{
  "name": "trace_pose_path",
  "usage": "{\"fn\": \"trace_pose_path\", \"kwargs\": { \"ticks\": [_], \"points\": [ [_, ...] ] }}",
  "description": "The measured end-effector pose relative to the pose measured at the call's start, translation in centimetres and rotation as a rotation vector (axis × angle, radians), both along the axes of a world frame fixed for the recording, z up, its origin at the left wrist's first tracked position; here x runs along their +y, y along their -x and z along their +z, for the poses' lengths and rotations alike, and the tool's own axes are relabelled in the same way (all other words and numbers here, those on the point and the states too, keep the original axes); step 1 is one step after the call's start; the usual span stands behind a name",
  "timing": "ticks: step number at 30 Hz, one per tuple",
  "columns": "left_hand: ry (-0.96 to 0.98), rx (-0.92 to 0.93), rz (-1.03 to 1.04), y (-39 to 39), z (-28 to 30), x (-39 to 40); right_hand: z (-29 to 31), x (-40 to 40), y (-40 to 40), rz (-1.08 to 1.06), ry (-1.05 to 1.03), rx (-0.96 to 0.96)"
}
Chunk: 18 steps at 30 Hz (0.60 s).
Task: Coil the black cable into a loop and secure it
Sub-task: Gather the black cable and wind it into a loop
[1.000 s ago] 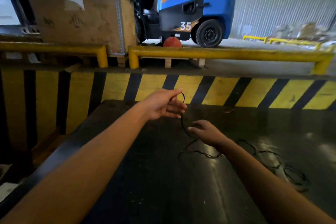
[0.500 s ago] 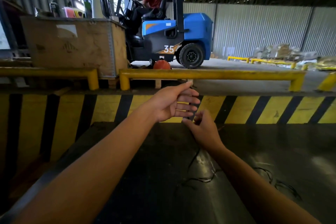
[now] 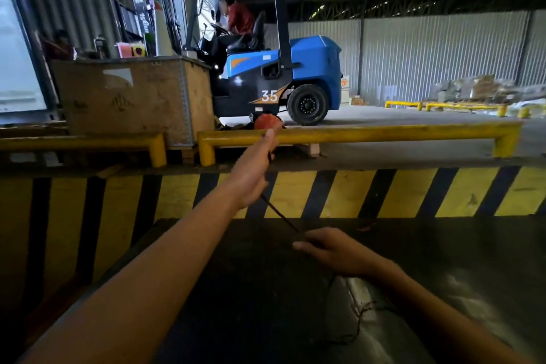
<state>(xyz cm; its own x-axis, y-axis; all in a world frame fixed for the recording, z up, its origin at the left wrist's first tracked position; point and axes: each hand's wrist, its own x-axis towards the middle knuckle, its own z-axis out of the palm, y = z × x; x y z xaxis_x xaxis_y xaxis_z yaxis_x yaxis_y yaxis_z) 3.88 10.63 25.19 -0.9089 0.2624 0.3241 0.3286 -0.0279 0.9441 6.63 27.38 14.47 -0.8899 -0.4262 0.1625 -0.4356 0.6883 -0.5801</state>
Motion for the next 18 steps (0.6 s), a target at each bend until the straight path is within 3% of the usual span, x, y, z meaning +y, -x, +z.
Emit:
{"fn": "trace_pose_path", "kwargs": {
  "ticks": [2,4,6,7,9,11,12,15,18],
  "points": [
    [0.281,0.078,0.087,0.8,-0.4,-1.1,2.1,3.3,0.6,-0.045,-0.012,0.066],
    [0.682,0.135,0.051,1.5,-1.3,-2.1,4.5,6.0,1.3,-0.078,0.016,0.153],
    [1.057,0.112,-0.026,1.9,-2.6,-2.4,6.2,7.8,2.2,-0.103,0.019,0.238],
    [1.142,0.054,-0.076,1.8,-3.0,-2.2,6.8,8.2,2.8,-0.116,0.016,0.286],
    [1.069,-0.205,-0.240,1.1,-3.4,-1.5,8.0,8.4,3.6,-0.153,0.049,0.389],
    [0.843,-0.448,-0.474,0.2,-3.7,-0.8,8.5,8.1,4.4,-0.222,0.104,0.511],
    [0.750,-0.486,-0.588,-0.3,-3.7,-0.4,8.2,7.9,4.6,-0.265,0.109,0.549],
    [0.399,-0.434,-0.752,-1.0,-2.7,1.0,4.7,7.0,6.5,-0.276,-0.026,0.512],
    [0.001,-0.341,-0.641,-0.8,-0.8,3.1,-0.4,3.6,5.8,-0.130,-0.163,0.205]
  ]
}}
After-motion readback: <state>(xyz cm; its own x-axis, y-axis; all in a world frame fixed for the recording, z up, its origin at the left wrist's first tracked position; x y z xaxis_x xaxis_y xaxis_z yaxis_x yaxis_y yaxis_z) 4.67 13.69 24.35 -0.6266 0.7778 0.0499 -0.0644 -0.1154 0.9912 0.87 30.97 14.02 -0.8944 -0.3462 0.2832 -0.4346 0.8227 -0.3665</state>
